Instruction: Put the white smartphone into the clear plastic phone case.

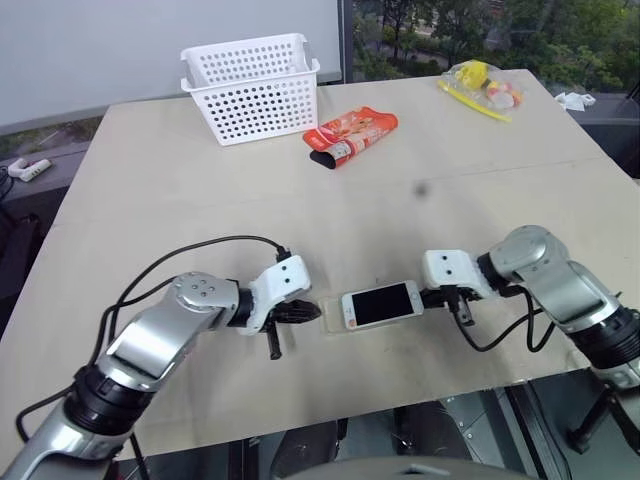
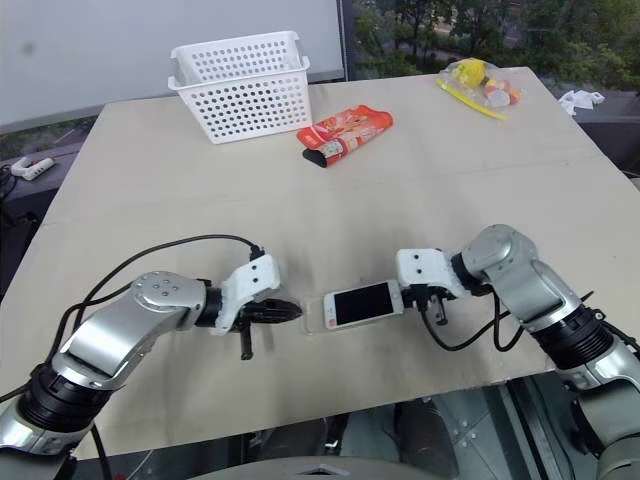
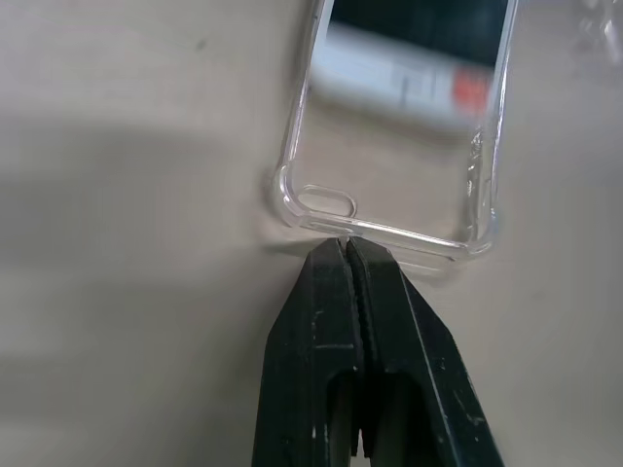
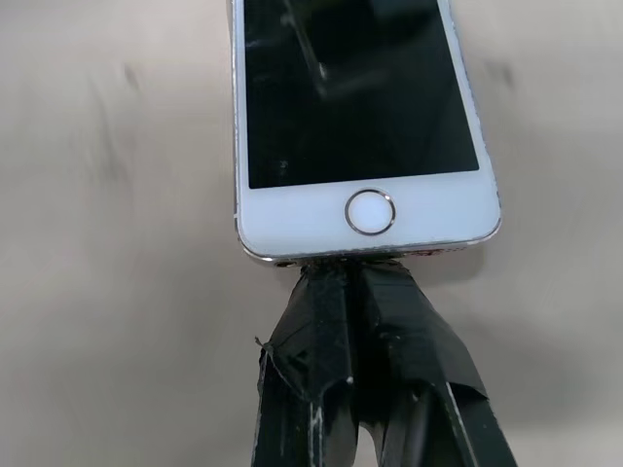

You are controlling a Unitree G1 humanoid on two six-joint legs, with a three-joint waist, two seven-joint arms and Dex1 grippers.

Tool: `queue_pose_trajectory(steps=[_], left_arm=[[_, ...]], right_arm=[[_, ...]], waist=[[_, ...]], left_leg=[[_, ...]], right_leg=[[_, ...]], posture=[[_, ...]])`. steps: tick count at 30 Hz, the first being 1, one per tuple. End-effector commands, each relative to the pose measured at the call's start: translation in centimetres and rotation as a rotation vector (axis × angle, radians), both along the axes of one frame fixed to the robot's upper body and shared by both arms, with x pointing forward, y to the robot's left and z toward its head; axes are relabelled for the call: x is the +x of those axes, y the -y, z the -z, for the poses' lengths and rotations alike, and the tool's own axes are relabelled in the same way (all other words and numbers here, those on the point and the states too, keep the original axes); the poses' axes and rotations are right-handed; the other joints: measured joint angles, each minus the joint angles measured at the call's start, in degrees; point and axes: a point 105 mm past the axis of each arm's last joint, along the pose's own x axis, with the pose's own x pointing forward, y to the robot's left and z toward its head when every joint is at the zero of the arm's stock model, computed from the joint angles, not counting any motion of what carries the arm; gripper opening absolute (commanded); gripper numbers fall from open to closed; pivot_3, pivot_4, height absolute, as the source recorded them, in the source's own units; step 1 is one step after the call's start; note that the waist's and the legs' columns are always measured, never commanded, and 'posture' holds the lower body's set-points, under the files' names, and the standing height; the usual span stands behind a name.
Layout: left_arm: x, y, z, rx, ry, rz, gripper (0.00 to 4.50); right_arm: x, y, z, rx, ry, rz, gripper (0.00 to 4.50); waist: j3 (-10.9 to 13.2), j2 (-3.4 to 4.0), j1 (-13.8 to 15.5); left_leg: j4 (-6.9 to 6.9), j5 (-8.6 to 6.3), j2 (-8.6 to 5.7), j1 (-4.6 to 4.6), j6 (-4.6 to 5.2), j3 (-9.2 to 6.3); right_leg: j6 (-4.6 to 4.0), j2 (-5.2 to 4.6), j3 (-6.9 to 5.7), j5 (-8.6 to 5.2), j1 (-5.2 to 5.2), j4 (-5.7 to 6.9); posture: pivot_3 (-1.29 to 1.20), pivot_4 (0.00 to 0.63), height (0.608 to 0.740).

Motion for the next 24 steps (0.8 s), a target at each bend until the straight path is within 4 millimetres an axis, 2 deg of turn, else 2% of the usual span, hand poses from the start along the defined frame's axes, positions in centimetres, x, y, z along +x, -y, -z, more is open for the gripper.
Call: queue_pose_trajectory(steps=[1, 7, 12, 17, 24], left_arm=[[-1.1, 1.8, 0.2, -0.03, -0.025, 0.06, 0.0], [-1.1, 2.5, 0.1, -0.053, -0.028, 0.057, 0.0], [-0.7, 2.8, -0.1, -0.07, -0.014, 0.048, 0.0], [-0.6, 3.2, -0.2, -0.081, -0.012, 0.047, 0.0], [-0.6, 3.4, -0.2, -0.091, -0.016, 0.04, 0.0]], right_arm=[[-0.8, -1.8, -0.6, 0.028, 0.02, -0.039, 0.03], [-1.7, -3.5, -0.4, 0.045, 0.009, -0.06, 0.03], [-2.6, -4.2, -0.4, 0.06, -0.019, -0.067, 0.03], [-3.0, -4.2, -0.2, 0.046, -0.046, -0.03, 0.03], [-3.1, -3.8, 0.3, 0.034, -0.115, 0.109, 0.03]], waist=[[0.0, 0.0, 0.0], [-0.1, 0.01, -0.2], [-0.1, 0.01, -0.1], [-0.1, 0.01, 0.0], [-0.2, 0.05, 0.1]], left_leg=[[0.0, 0.03, -0.01, 0.0, -0.04, 0.0], [0.01, -0.04, 0.01, 0.11, 0.07, 0.0], [0.02, -0.09, 0.01, 0.22, 0.16, -0.01], [0.03, -0.09, 0.0, 0.21, 0.15, -0.03], [0.07, -0.09, -0.01, 0.21, 0.16, -0.06]], right_leg=[[0.0, 0.0, 0.01, 0.0, 0.0, 0.0], [0.0, 0.02, 0.01, 0.0, 0.08, 0.0], [0.0, 0.02, -0.01, 0.0, 0.16, 0.01], [0.0, 0.01, -0.02, 0.0, 0.15, 0.01], [0.0, -0.01, -0.04, 0.0, 0.17, 0.01]], posture=[[0.0, 0.15, 0.74], [0.0, 0.15, 0.74], [0.0, 0.15, 0.74], [0.0, 0.15, 0.74], [0.0, 0.15, 0.74]])
